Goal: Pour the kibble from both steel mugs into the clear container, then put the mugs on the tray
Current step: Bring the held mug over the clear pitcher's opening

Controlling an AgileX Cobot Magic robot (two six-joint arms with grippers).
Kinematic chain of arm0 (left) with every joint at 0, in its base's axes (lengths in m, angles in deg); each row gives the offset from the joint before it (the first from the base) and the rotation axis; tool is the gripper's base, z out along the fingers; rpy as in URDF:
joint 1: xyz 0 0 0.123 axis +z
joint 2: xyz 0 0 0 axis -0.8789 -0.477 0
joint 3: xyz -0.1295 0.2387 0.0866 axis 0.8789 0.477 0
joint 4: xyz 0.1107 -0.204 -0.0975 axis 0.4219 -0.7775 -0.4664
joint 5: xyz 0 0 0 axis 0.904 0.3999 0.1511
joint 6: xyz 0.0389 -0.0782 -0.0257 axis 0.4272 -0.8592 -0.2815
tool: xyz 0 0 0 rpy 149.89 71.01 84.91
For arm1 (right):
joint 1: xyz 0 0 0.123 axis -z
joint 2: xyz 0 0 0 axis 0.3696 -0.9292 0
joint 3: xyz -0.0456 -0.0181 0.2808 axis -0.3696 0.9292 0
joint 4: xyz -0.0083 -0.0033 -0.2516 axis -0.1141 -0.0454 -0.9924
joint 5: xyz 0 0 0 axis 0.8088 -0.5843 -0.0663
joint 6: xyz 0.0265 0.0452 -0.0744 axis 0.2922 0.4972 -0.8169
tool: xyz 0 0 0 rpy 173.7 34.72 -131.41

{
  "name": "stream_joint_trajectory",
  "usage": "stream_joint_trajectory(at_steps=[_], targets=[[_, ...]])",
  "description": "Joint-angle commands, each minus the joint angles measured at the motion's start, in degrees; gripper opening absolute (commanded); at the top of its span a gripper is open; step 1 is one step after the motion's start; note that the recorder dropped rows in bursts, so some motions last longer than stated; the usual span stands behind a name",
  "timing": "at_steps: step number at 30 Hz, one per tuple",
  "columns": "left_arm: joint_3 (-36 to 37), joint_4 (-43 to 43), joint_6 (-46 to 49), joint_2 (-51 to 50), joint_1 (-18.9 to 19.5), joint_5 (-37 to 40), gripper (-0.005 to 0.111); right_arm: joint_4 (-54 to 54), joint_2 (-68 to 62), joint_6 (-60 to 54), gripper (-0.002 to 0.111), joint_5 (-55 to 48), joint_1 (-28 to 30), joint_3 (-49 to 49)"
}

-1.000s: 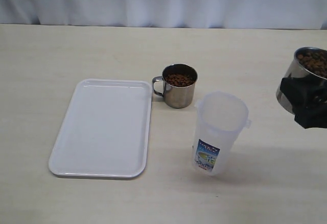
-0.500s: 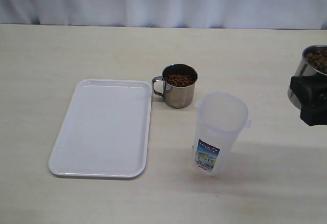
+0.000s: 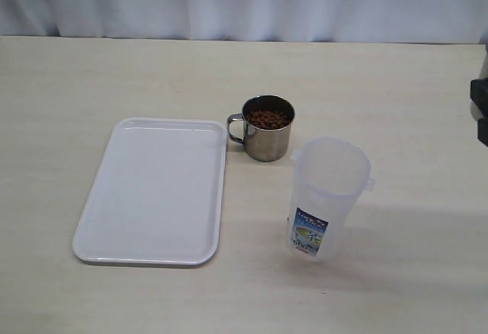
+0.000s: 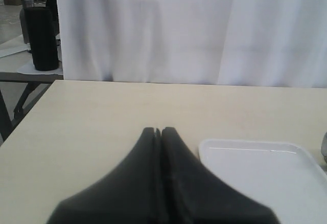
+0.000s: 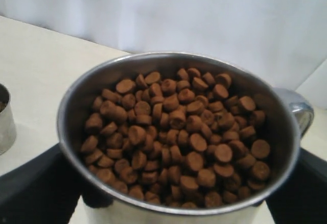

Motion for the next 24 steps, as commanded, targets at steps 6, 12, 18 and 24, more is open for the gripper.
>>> stream_joint_trajectory(at_steps=[6, 12, 18, 24], targets=[[0.19, 0.18, 0.00, 0.10, 0.06, -0.35, 0.000, -5.74, -6.17, -1.05, 0.005, 0.99, -7.16, -2.53], [0.19, 0.18, 0.00, 0.10, 0.06, -0.35, 0.000, -10.68, -9.81, -1.05, 0.005, -6.24, -13.71, -5.94], [0.19, 0.18, 0.00, 0.10, 0.06, -0.35, 0.000, -20.94, -10.60, 1.91, 0.005, -6.63, -18.66, -5.94], [0.19, 0.18, 0.00, 0.10, 0.06, -0.35, 0.000, -26.14, -10.60, 1.91, 0.005, -12.27, -24.49, -5.84]])
